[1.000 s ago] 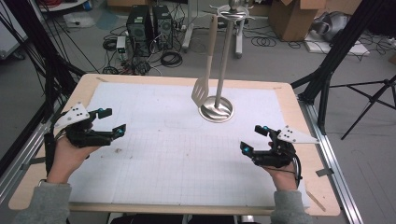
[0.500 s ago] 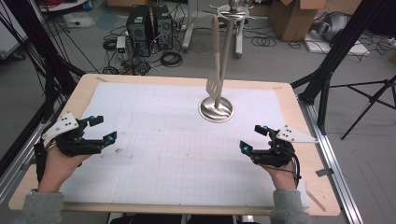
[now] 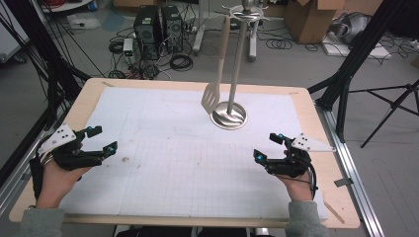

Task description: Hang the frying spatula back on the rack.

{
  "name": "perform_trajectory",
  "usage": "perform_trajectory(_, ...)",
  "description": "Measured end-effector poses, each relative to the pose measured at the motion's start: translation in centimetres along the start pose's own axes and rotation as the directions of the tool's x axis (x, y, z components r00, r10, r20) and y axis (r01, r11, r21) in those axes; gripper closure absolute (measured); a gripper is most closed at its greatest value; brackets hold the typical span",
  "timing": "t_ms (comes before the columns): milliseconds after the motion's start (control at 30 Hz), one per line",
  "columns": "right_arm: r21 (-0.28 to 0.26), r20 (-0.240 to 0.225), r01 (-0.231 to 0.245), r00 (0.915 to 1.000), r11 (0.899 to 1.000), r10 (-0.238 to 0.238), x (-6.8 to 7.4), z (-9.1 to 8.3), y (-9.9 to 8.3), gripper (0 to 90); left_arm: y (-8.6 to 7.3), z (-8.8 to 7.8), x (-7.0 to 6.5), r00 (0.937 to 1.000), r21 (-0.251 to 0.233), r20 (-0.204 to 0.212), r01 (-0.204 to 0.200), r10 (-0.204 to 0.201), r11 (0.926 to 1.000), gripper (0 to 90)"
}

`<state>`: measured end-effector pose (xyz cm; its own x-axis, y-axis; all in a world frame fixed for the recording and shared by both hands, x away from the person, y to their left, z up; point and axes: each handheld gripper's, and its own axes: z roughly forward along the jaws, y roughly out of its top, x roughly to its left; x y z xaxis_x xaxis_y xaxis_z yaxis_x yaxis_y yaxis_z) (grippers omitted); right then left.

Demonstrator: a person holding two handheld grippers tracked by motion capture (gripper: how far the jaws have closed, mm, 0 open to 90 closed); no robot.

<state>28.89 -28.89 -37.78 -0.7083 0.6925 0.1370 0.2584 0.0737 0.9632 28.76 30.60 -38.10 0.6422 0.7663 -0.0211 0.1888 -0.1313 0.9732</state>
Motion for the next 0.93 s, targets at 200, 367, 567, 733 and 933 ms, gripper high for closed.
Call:
perform_trajectory(200,0.006,0.016,-0.018,0.9997,1.000,0.018,-0.5,0.0,-0.8,8.6,-1.1,-0.9,0.1,0.9990,0.011,-0.042,0.013,-0.012,0.9999,16.9)
perform_trajectory(367,0.006,0.033,-0.031,0.9990,0.999,0.031,-0.9,-0.1,-1.3,8.6,-1.7,-1.5,0.3,0.9963,0.008,-0.083,0.025,-0.024,0.9997,16.9)
perform_trajectory(567,0.012,0.053,-0.036,0.9980,0.999,0.036,-1.4,-0.4,-1.8,8.6,-2.6,-1.9,0.8,0.9911,0.026,-0.126,0.047,-0.044,0.9985,16.9)
perform_trajectory(733,0.010,0.082,-0.051,0.9954,0.999,0.050,-1.9,-1.3,-2.5,8.6,-2.7,-2.3,1.0,0.9876,0.030,-0.151,0.047,-0.042,0.9985,16.9)
perform_trajectory(933,0.004,0.102,-0.062,0.9929,0.998,0.061,-2.2,-1.8,-3.0,8.6,-2.7,-1.9,0.9,0.9866,0.034,-0.156,0.055,-0.049,0.9979,16.4)
